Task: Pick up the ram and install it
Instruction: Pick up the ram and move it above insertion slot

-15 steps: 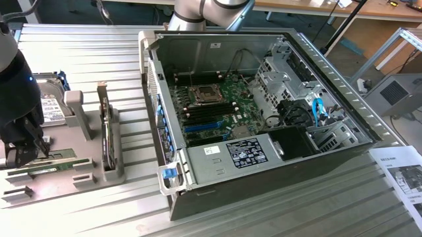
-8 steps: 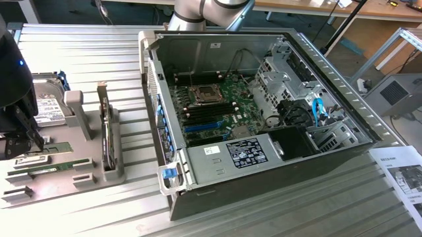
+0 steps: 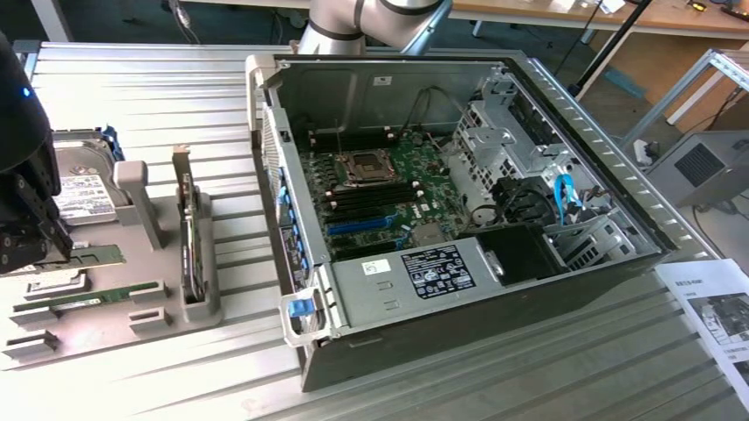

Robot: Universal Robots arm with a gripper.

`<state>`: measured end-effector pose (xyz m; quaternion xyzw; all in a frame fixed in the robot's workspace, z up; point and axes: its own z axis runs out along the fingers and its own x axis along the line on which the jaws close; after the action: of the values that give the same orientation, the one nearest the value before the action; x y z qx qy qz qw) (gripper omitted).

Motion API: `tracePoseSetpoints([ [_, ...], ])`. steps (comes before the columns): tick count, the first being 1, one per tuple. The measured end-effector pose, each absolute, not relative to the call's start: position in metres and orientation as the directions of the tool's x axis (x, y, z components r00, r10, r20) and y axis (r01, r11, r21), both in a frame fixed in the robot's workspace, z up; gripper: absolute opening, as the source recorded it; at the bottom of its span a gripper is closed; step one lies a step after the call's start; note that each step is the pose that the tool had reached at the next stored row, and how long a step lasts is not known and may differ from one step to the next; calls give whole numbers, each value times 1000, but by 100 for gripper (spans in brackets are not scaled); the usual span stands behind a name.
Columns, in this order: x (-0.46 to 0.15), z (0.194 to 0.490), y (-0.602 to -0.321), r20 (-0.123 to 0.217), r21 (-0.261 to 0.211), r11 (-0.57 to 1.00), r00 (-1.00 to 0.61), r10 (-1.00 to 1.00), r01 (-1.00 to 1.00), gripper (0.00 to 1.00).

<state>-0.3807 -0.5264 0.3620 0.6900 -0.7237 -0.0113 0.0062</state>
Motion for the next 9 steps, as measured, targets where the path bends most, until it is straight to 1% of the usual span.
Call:
tracePoseSetpoints([
  [9, -381, 380, -526, -6, 25, 48, -48, -999, -999, 12],
])
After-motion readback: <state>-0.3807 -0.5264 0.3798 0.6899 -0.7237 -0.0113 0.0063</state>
